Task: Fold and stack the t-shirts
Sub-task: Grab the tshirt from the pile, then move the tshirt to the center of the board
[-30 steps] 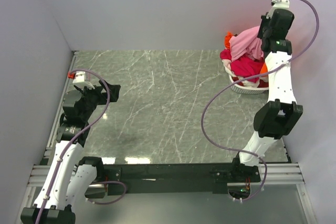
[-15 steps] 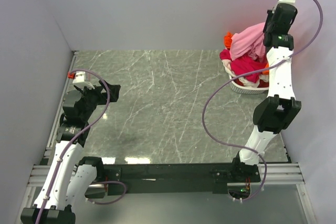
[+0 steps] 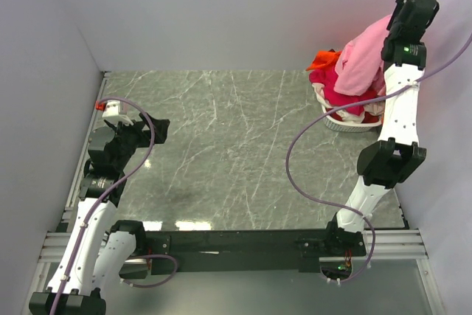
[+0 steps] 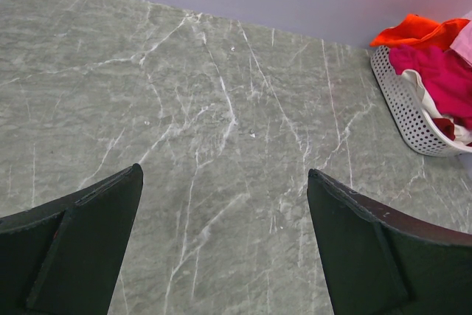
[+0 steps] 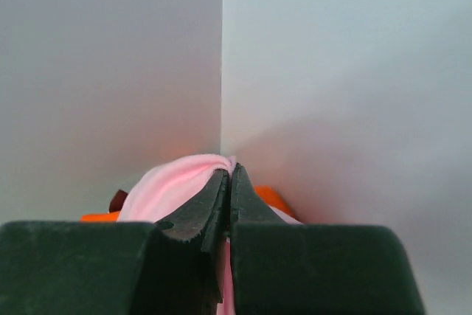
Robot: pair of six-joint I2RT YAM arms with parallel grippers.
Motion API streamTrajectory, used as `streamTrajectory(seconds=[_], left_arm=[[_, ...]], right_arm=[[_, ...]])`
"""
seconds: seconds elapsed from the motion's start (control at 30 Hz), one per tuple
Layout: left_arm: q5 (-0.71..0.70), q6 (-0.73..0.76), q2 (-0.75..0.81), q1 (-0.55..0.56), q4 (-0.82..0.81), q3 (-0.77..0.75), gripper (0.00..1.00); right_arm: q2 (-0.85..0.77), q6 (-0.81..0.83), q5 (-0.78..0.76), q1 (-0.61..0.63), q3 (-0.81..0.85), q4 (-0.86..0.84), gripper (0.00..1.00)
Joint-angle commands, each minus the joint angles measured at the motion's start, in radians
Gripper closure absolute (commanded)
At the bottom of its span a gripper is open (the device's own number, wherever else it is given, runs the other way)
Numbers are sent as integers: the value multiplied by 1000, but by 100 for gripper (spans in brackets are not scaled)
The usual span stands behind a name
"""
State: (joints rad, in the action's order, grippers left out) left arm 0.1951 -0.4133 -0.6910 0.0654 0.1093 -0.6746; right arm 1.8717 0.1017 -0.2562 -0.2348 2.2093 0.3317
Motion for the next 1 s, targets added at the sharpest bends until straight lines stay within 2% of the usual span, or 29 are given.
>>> streamTrajectory(seconds=[0.0, 0.3, 0.63, 0.73, 0.97], left_arm=[[21, 5, 1, -6, -45, -16, 1], [23, 5, 2, -6, -48, -17, 1], [23, 5, -1, -6, -48, -17, 1], [23, 7, 2, -6, -48, -17, 1], [23, 8, 16, -6, -51, -13, 1]], right_arm=[[-32, -7, -26, -11, 89, -122, 100], [-43, -19, 12, -15, 86, -119, 100], [-141, -99, 189, 0, 105, -54, 100], [-184, -99, 242, 18, 87, -42, 100], [-256, -73, 253, 101, 59, -25, 100]])
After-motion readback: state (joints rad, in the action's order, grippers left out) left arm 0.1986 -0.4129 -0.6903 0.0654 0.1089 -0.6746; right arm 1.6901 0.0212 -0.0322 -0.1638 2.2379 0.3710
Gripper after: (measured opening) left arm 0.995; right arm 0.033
